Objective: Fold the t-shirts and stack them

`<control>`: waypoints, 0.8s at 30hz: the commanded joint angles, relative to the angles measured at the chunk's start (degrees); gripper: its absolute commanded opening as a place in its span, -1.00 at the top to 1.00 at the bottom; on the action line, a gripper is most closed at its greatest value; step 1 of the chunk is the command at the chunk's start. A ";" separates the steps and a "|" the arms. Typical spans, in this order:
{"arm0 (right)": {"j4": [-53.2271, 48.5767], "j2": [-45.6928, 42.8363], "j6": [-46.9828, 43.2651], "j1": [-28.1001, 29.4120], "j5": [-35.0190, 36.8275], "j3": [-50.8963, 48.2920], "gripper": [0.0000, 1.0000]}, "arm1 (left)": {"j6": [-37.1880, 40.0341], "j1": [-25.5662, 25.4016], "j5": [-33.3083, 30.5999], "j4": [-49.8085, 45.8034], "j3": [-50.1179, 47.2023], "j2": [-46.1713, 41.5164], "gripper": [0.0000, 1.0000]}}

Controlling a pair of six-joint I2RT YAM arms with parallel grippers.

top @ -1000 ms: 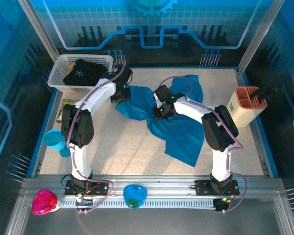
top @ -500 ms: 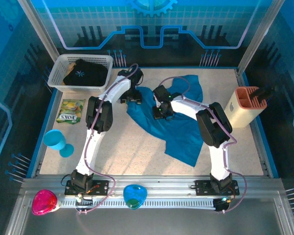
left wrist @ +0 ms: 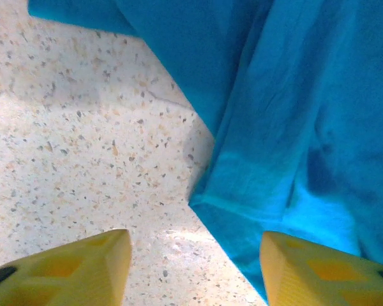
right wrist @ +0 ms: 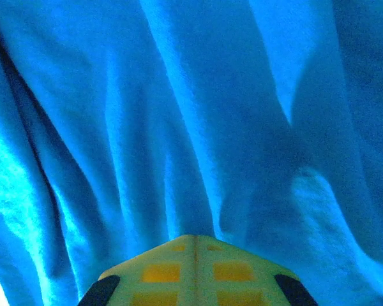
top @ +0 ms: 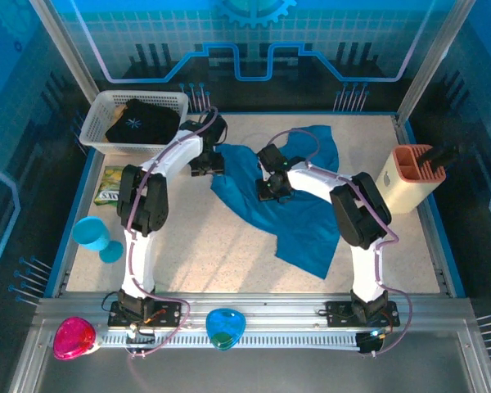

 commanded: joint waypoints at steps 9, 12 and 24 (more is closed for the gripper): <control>0.64 -3.96 0.72 -0.26 0.63 -2.90 1.00 | -6.34 2.03 8.37 12.96 -8.72 -0.92 0.03; 0.73 -4.23 0.71 -0.29 0.87 -3.43 1.00 | -6.72 2.25 8.07 14.39 -8.86 -0.89 0.03; 0.82 -4.14 0.67 -0.31 0.52 -3.88 1.00 | -6.72 2.46 9.42 15.16 -9.17 1.76 0.26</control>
